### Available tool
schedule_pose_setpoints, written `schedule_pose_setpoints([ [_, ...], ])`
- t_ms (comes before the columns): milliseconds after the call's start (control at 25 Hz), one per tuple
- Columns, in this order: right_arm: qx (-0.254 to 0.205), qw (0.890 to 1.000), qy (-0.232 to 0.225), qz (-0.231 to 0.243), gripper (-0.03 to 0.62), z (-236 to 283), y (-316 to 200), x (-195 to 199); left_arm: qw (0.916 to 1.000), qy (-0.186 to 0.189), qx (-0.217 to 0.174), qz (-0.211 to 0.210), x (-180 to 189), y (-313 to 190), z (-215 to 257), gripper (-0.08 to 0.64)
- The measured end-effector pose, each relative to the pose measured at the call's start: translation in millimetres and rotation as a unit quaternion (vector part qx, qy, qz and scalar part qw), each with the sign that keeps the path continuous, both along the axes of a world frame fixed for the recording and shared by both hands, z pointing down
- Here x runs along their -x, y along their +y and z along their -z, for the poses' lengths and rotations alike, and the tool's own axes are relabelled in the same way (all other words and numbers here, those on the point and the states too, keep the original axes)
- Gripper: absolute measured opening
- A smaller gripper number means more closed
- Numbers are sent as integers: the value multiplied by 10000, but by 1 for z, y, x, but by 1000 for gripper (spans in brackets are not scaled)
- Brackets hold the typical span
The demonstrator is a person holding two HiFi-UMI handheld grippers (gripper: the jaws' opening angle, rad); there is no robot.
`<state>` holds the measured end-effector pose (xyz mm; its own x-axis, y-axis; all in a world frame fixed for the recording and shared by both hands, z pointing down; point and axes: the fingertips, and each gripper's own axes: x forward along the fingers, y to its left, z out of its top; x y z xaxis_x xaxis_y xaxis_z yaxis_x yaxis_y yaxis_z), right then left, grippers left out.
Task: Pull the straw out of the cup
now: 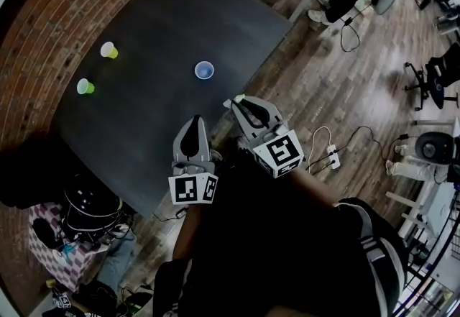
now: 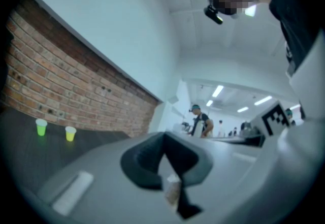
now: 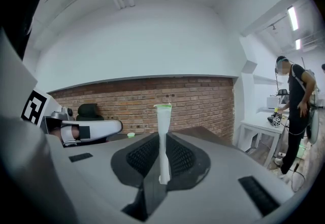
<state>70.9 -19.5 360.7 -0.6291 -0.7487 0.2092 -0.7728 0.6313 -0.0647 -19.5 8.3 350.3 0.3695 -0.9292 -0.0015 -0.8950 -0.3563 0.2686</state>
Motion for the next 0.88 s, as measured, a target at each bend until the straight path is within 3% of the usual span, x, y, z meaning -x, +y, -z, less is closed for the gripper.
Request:
schedule_pose_setpoints([
  [880, -4, 9999, -21, 113, 40, -3, -9, -4, 10000, -81, -10, 57, -5, -11, -1, 5],
])
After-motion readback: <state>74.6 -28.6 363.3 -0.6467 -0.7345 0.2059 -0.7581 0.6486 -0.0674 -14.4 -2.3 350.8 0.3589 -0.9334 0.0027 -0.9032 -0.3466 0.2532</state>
